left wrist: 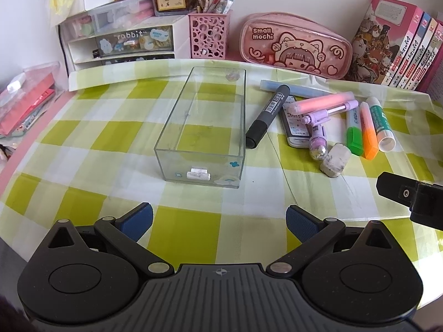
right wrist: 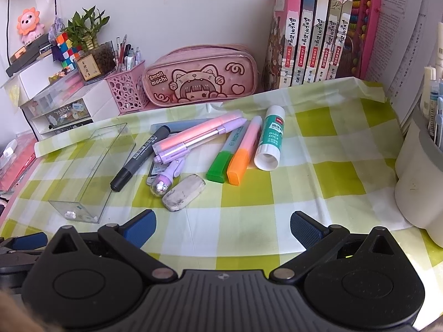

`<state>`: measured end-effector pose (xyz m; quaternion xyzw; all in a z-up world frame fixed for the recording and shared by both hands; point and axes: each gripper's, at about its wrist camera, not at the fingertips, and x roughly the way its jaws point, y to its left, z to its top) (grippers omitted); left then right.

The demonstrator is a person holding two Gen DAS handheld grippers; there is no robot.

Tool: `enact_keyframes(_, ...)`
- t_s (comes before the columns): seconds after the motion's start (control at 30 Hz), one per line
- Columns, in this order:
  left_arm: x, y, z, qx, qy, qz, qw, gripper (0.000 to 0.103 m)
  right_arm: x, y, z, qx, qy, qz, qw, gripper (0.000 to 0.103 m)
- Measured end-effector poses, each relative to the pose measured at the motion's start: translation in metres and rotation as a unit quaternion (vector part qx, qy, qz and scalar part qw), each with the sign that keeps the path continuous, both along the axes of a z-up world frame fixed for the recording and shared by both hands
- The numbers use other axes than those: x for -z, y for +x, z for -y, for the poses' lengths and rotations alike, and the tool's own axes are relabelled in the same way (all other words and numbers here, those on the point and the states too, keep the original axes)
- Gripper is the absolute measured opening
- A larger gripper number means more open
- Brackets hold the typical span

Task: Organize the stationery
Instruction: 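Move the right tool toward the white-green glue stick, then close the right gripper on the glue stick and lift it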

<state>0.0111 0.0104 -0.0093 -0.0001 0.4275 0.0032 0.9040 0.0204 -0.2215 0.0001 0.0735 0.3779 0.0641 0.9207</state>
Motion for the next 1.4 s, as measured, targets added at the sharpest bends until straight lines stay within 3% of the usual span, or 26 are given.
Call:
enact_keyframes(0.33, 0.016, 0.013, -0.004, -0.014, 0.004, -0.016, 0.9998, 0.098, 0.017, 0.013, -0.001, -0.004, 0.003, -0.023, 1.000, 0.103)
enact_keyframes(0.87, 0.017, 0.023, -0.009, -0.019, 0.005, -0.010, 0.9997, 0.098, 0.029, 0.033, -0.011, -0.012, -0.013, -0.042, 0.999, 0.103)
enact_keyframes(1.23, 0.028, 0.028, -0.013, -0.010, 0.005, 0.075, 0.9971, 0.098, 0.023, 0.056, 0.011, 0.004, -0.011, -0.033, 0.999, 0.103)
enact_keyframes(1.4, 0.032, 0.031, -0.014, 0.007, 0.003, 0.094, 0.9955, 0.098, 0.014, 0.072, 0.030, 0.017, -0.010, -0.019, 1.000, 0.103)
